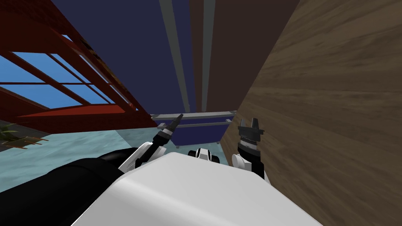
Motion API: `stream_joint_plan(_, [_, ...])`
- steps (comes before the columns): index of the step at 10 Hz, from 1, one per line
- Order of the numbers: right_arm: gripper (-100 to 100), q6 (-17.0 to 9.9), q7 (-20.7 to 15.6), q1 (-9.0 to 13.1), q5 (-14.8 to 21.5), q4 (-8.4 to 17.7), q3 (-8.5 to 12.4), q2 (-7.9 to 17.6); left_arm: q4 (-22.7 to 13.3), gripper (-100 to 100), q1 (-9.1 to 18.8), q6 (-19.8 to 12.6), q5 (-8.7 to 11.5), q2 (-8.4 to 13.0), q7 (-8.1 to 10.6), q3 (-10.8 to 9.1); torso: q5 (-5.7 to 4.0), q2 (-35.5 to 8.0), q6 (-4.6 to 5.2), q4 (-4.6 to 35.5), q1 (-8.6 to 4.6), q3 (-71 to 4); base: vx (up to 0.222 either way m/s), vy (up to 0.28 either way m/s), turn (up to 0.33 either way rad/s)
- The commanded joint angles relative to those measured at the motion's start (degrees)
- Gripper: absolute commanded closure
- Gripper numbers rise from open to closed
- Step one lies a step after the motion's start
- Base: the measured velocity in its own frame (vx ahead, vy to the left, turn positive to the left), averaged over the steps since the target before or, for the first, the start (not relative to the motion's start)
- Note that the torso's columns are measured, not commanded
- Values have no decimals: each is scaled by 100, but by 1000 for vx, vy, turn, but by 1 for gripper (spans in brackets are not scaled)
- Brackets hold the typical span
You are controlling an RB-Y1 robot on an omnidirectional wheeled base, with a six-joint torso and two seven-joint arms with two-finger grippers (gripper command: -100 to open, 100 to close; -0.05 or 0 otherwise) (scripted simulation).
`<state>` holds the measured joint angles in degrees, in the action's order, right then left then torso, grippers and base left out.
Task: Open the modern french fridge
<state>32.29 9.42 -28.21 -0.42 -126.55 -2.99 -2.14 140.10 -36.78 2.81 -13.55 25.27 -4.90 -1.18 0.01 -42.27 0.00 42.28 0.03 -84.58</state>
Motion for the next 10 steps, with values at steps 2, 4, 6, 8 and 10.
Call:
stream_joint_plan(2, [0, 0, 0, 0, 0, 0, 0, 0, 99, -100, -157, -394, -140, 372, 24, -76, -2, 0, 0, 0, -6, 0, 59, -24, -49])
stream_joint_plan(4, [0, 0, 0, 0, 0, 0, 0, 0, 197, -100, -250, -596, -222, 579, 33, -113, -1, -2, 0, 1, -3, 1, 53, -21, -52])
stream_joint_plan(6, [0, 0, 0, 0, 0, 0, 0, 0, 359, -100, -337, -782, -299, 779, 41, -147, -1, -4, 0, 1, -2, 2, 48, -19, -45])
stream_joint_plan(8, [0, 0, 0, 0, 0, 0, 0, 0, 606, -100, -408, -933, -361, 941, 47, -174, -1, -6, 0, 2, -3, 4, 35, -16, -42])
stream_joint_plan(10, [0, 0, 0, 0, 0, 0, 0, 0, 887, -100, -453, -1027, -400, 1042, 51, -192, -1, -3, -1, 1, -3, 2, 35, -13, -18])
